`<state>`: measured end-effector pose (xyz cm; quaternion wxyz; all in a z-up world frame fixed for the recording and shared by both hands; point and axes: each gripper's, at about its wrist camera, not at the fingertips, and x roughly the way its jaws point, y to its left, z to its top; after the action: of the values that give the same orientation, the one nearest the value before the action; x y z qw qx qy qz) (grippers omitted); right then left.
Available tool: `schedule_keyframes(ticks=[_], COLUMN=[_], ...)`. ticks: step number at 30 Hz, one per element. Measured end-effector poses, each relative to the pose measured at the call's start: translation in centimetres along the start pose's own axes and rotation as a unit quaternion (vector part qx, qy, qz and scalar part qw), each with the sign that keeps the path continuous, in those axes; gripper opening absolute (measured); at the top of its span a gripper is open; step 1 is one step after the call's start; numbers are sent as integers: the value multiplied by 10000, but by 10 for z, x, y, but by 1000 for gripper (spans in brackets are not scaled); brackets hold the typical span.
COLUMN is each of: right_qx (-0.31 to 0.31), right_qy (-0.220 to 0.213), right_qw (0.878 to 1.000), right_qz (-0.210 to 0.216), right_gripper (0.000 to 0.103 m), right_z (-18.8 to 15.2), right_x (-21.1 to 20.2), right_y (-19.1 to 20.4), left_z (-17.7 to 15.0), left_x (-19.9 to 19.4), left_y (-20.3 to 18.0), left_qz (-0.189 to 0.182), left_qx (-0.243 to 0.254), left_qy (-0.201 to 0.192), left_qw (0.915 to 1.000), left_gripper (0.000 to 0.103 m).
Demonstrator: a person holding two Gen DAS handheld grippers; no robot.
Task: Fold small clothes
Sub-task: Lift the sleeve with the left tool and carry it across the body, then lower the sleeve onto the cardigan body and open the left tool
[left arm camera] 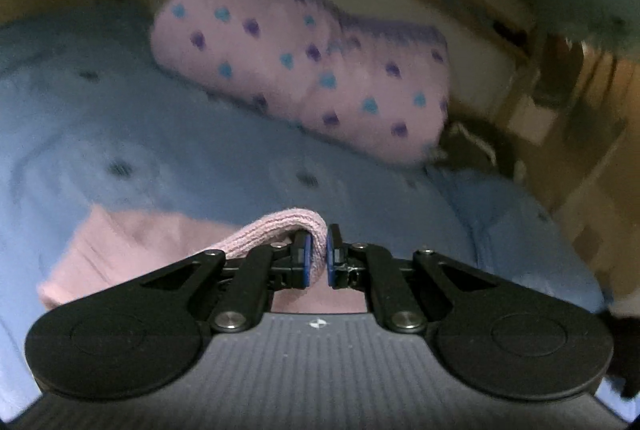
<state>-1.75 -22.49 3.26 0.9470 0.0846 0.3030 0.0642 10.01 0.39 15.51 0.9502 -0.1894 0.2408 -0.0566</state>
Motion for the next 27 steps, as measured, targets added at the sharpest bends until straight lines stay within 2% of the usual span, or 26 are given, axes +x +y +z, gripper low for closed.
schedule_keyframes(ticks=[6, 9, 14, 18, 20, 23, 27], right_qx=[165, 221, 213, 184, 174, 158, 107], right_qy=[31, 44, 73, 98, 124, 165, 229], right_qw=[9998, 9997, 9997, 9998, 9997, 9997, 9996], right_qz=[-67, -44, -50, -52, -77, -104, -142], right_gripper=[51, 51, 51, 51, 51, 51, 51], right_z=[2, 4, 6, 5, 4, 4, 3], right_x=[2, 4, 5, 6, 7, 8, 11], right_y=[-8, -11, -10, -10, -10, -9, -6], left_z=[-57, -75, -85, -84, -84, -84, -80], left_x=[40, 53, 57, 44, 36, 22, 7], left_y=[-18, -18, -15, -6, 3, 18, 40], left_qz=[70, 118, 155, 141, 120, 210, 377], left_qx=[273, 426, 825, 1171, 1243, 1336, 1401], left_qy=[573, 769, 1032, 1214, 1300, 1370, 1358], left_qw=[9980, 9961, 9911, 9856, 9836, 9813, 9801], left_gripper=[9, 9, 10, 12, 19, 41, 45])
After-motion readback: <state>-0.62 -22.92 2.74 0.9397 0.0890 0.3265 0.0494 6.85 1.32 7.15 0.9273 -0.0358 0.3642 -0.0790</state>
